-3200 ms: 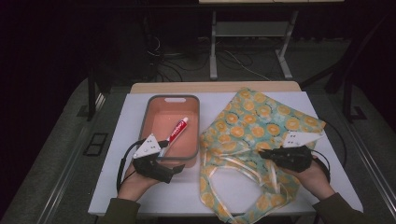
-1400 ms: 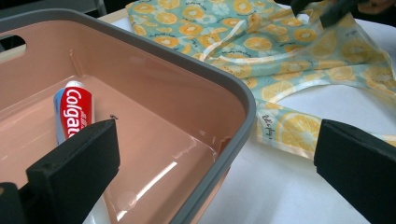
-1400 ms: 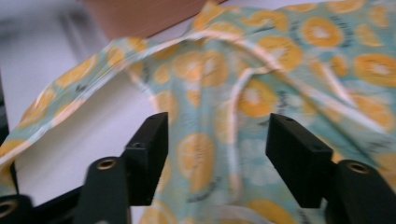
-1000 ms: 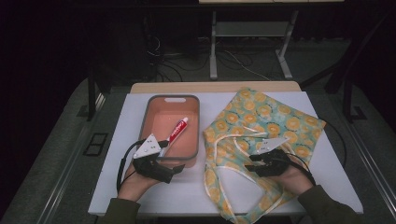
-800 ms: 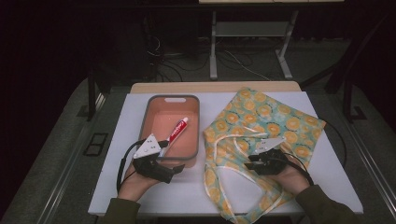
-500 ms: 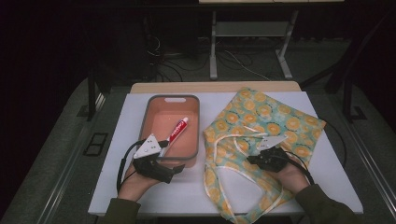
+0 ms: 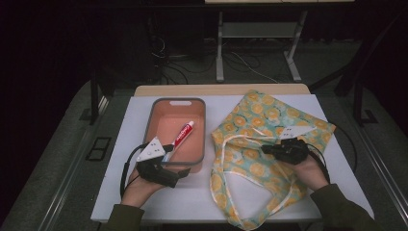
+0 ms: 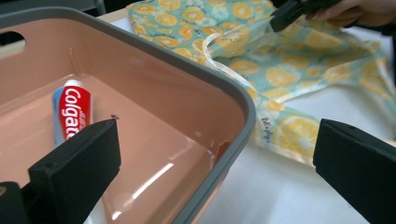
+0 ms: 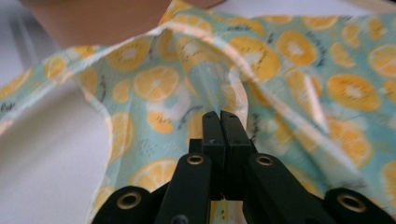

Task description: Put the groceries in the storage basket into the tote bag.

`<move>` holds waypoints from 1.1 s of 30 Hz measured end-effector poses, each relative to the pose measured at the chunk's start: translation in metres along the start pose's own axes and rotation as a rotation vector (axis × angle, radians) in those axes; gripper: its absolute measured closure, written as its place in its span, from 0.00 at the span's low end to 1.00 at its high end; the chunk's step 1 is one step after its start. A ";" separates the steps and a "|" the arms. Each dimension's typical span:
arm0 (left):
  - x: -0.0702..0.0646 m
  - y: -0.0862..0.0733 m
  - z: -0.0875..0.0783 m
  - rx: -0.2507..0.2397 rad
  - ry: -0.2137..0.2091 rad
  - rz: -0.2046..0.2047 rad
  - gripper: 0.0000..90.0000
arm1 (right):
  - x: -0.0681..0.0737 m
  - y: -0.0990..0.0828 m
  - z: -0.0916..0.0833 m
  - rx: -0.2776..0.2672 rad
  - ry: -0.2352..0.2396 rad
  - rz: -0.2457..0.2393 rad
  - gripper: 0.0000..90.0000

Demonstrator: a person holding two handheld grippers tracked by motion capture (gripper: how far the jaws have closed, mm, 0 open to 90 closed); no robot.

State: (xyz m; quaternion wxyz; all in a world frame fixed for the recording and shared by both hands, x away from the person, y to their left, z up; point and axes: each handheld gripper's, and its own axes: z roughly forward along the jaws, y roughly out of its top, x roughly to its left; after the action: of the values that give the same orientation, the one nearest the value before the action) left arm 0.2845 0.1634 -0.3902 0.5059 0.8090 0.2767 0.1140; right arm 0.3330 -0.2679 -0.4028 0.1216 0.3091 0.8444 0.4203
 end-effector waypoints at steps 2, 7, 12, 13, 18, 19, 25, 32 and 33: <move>0.001 0.006 -0.001 0.008 0.009 -0.002 0.00 | -0.005 0.005 -0.006 -0.022 -0.004 0.010 1.00; 0.007 0.034 -0.001 0.011 0.026 0.022 0.02 | -0.015 0.015 -0.011 -0.071 -0.009 0.026 1.00; 0.025 0.061 0.011 0.052 0.070 0.040 0.09 | -0.017 0.017 -0.010 -0.083 -0.010 0.033 1.00; 0.030 0.064 0.014 0.056 0.084 0.041 0.11 | -0.017 0.017 -0.010 -0.083 -0.009 0.031 1.00; 0.057 0.062 0.038 0.126 0.152 -0.005 0.23 | -0.018 0.016 -0.012 -0.090 -0.005 0.038 1.00; 0.062 0.060 0.044 0.144 0.168 -0.014 0.25 | -0.018 0.016 -0.012 -0.090 -0.003 0.038 1.00; 0.083 0.046 0.071 0.297 0.225 -0.045 0.35 | -0.019 0.016 -0.012 -0.092 -0.002 0.035 1.00; 0.084 0.037 0.092 0.468 0.261 -0.031 0.46 | -0.018 0.016 -0.013 -0.092 -0.004 0.033 1.00; 0.085 0.036 0.094 0.490 0.259 -0.033 0.47 | -0.018 0.016 -0.013 -0.092 -0.004 0.033 1.00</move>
State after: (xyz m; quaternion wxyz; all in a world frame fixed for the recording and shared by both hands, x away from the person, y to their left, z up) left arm 0.4095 0.1283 -0.4102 0.2575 0.8813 0.3715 0.1378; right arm 0.3475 -0.2804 -0.3833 0.1306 0.3177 0.8188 0.4600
